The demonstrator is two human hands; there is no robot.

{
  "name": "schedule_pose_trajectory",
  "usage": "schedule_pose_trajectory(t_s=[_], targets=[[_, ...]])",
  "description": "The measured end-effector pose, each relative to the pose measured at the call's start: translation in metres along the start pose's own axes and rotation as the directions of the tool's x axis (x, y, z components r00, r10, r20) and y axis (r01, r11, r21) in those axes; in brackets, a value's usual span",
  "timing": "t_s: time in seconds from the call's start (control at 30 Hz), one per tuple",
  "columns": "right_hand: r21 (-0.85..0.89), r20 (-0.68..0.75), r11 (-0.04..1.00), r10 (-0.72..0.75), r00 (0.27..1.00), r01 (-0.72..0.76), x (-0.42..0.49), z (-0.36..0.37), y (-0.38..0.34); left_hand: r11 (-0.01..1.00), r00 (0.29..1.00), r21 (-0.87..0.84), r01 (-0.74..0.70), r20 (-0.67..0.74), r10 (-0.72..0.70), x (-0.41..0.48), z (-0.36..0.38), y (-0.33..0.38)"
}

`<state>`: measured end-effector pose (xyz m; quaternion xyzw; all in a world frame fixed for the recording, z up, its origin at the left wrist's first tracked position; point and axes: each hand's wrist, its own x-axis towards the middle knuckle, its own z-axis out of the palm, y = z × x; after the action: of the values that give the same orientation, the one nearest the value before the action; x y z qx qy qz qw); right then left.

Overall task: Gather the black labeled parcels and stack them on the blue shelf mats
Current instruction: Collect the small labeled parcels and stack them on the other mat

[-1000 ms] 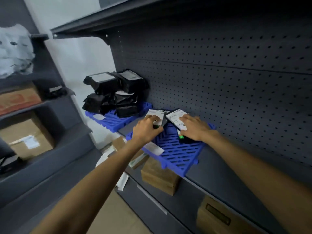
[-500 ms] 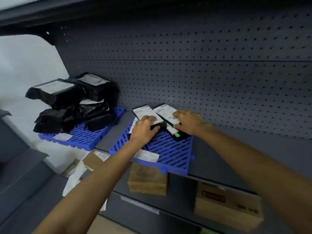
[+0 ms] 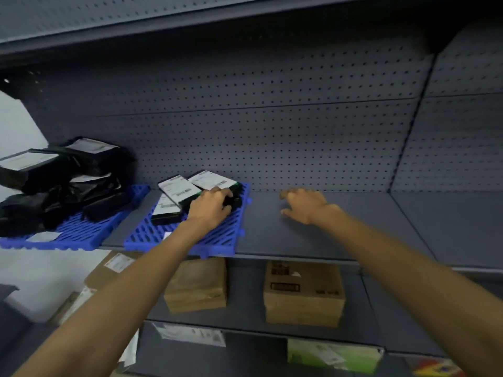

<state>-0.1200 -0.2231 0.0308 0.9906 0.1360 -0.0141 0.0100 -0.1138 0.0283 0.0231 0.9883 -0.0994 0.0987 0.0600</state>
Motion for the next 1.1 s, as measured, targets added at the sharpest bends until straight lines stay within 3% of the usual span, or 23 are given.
schedule_pose_trajectory(t_s=[0.23, 0.4, 0.53, 0.7, 0.9, 1.1], targets=[[-0.128, 0.052, 0.972, 0.202, 0.978, -0.195, -0.143, 0.01, 0.118, 0.99, 0.988, 0.021, -0.139, 0.076, 0.137, -0.03, 0.016, 0.154], [-0.117, 0.034, 0.904, 0.418, 0.908, -0.412, -0.274, 0.019, 0.218, 0.937, 0.935, -0.062, -0.344, 0.071, 0.348, -0.056, 0.028, 0.302], [-0.093, 0.051, 0.8, 0.598, 0.8, -0.592, -0.385, 0.032, 0.284, 0.858, 0.859, -0.134, -0.496, 0.066, 0.508, -0.084, 0.041, 0.421], [-0.06, 0.087, 0.623, 0.782, 0.617, -0.78, -0.518, 0.059, 0.342, 0.704, 0.703, -0.194, -0.683, 0.085, 0.706, -0.127, 0.068, 0.558], [-0.031, 0.16, 0.428, 0.894, 0.418, -0.903, -0.638, 0.102, 0.388, 0.523, 0.514, -0.25, -0.815, 0.105, 0.851, -0.177, 0.108, 0.694], [-0.018, 0.25, 0.3, 0.925, 0.286, -0.954, -0.701, 0.157, 0.447, 0.406, 0.387, -0.312, -0.859, 0.124, 0.914, -0.194, 0.171, 0.806]])
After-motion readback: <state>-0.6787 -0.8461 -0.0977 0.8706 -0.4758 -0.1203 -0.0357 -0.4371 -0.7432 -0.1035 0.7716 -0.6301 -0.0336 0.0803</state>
